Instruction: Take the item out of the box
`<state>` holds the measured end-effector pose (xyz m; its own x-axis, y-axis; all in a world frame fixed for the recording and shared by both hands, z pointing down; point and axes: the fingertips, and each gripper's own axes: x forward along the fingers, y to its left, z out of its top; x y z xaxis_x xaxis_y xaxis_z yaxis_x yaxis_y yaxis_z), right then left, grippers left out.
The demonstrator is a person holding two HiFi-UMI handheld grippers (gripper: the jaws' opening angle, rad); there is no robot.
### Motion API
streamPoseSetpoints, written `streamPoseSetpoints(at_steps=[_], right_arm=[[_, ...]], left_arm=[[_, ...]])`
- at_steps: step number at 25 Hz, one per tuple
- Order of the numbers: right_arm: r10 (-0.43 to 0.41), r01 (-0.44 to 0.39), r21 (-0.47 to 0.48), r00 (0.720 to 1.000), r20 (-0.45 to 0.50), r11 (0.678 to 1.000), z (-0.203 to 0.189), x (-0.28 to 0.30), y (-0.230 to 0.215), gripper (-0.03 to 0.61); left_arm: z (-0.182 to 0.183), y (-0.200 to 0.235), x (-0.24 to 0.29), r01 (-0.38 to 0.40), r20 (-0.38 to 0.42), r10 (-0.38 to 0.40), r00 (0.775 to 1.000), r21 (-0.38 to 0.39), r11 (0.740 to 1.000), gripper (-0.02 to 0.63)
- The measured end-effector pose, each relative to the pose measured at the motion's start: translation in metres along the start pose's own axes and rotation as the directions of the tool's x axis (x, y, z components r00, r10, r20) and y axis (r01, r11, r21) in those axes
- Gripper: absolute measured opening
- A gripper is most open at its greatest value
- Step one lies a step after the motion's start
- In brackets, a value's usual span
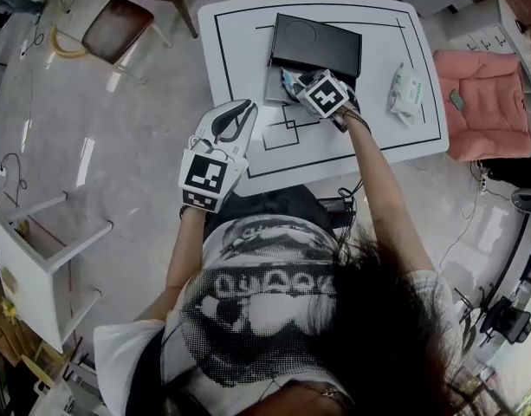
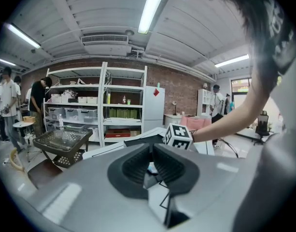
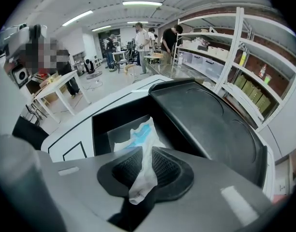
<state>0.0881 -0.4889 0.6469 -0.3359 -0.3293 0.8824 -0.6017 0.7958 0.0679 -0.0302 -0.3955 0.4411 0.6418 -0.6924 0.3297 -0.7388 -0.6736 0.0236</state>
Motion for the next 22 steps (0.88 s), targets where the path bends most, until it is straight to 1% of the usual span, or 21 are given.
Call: streamPoseSetpoints(at_steps=[3, 5, 8, 12, 17, 22], right_arm=[[-0.002, 0.001, 0.012, 1.0, 0.009, 1.0, 0.001, -0.003, 0.002, 0.044], [-0.018, 0.018, 0.012, 1.0, 0.016, 1.0, 0.002, -0.006, 0.001, 0.031], [-0.037, 0.037, 0.015, 0.999, 0.035, 0.999, 0.002, -0.012, 0.002, 0.028], [-0.079, 0.076, 0.034, 0.993, 0.091, 0.997, 0.01, -0.031, -0.002, 0.026], [-0.127, 0.117, 0.065, 0.975, 0.182, 0.991, 0.024, -0.063, 0.001, 0.026], [-0.171, 0.141, 0.124, 0.945, 0.279, 0.982, 0.032, -0.1, 0.01, 0.026]], left_arm=[[0.0, 0.0, 0.001, 0.003, 0.001, -0.003, 1.0, 0.002, 1.0, 0.0], [-0.001, -0.001, 0.001, 0.006, -0.001, -0.006, 1.0, 0.004, 1.0, 0.0], [-0.004, -0.002, -0.001, 0.009, -0.003, -0.009, 1.0, 0.002, 1.0, 0.0], [-0.006, -0.002, -0.002, 0.01, -0.002, -0.01, 1.0, 0.0, 1.0, 0.0], [-0.007, -0.003, -0.004, 0.01, 0.0, -0.01, 1.0, -0.002, 1.0, 0.0], [-0.007, -0.01, -0.005, 0.014, -0.001, -0.014, 1.0, 0.001, 1.0, 0.0]])
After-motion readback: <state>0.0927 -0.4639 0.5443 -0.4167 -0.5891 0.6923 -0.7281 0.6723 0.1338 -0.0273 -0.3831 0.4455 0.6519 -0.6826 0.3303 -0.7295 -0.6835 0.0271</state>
